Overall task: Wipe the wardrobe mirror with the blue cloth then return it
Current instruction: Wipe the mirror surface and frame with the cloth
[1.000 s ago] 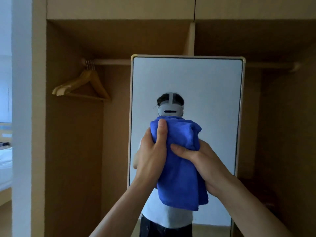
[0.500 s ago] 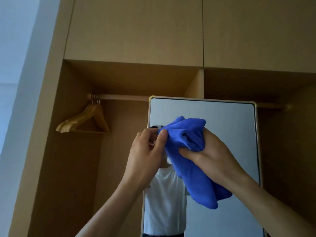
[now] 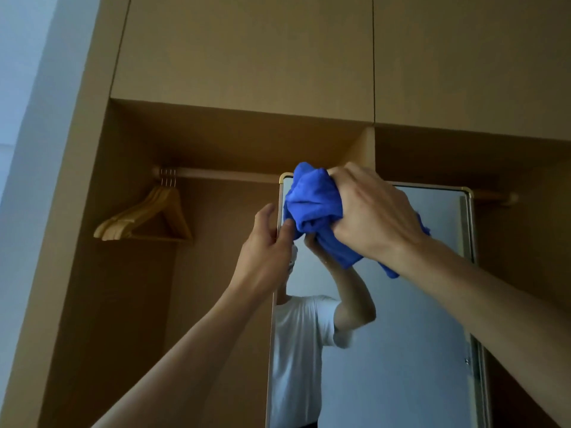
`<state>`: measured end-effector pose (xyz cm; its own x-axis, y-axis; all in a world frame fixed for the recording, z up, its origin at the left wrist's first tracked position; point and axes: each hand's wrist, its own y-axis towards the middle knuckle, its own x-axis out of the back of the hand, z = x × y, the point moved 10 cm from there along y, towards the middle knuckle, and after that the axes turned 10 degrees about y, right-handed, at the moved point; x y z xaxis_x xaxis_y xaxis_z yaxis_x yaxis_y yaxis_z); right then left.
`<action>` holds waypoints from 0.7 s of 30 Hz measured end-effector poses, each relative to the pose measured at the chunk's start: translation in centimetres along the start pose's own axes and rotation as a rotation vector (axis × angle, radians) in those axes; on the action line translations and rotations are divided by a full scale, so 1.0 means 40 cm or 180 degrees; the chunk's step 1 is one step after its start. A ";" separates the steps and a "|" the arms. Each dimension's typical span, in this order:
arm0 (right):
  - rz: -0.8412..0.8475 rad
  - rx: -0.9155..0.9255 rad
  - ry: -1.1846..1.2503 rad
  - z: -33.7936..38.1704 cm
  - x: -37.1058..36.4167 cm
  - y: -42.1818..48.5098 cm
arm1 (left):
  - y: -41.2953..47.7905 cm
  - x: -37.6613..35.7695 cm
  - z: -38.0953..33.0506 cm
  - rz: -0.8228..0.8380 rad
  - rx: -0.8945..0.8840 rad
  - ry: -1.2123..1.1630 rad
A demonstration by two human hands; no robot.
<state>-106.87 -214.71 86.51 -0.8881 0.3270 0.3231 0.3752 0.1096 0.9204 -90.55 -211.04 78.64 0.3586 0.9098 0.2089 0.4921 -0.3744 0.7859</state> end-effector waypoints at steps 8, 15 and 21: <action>-0.0170 0.0302 -0.0364 0.002 -0.018 0.093 | 0.048 0.011 0.003 -0.0098 -0.0055 0.0014; -0.0057 0.0428 0.0020 0.005 -0.084 0.056 | 0.044 -0.010 0.057 -0.0042 -0.0116 -0.0197; 0.0046 0.0544 0.0235 0.029 -0.138 -0.068 | 0.021 -0.018 0.107 -0.0032 0.0033 -0.0435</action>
<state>-102.68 -215.74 81.99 -0.8970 0.2605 0.3572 0.4223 0.2654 0.8668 -86.99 -212.79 76.66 0.4580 0.8809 0.1191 0.5043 -0.3678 0.7813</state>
